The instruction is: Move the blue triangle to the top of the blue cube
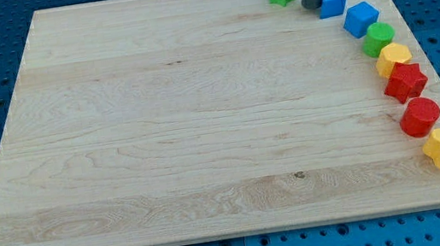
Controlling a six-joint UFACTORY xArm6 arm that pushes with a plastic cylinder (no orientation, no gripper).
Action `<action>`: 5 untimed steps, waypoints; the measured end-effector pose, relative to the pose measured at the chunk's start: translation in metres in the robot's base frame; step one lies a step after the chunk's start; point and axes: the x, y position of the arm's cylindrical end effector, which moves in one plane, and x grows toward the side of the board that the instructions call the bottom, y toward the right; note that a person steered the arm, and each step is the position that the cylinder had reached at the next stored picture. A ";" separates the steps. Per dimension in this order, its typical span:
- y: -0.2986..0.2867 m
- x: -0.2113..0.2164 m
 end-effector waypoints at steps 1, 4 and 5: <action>0.002 0.001; 0.010 0.001; 0.020 0.001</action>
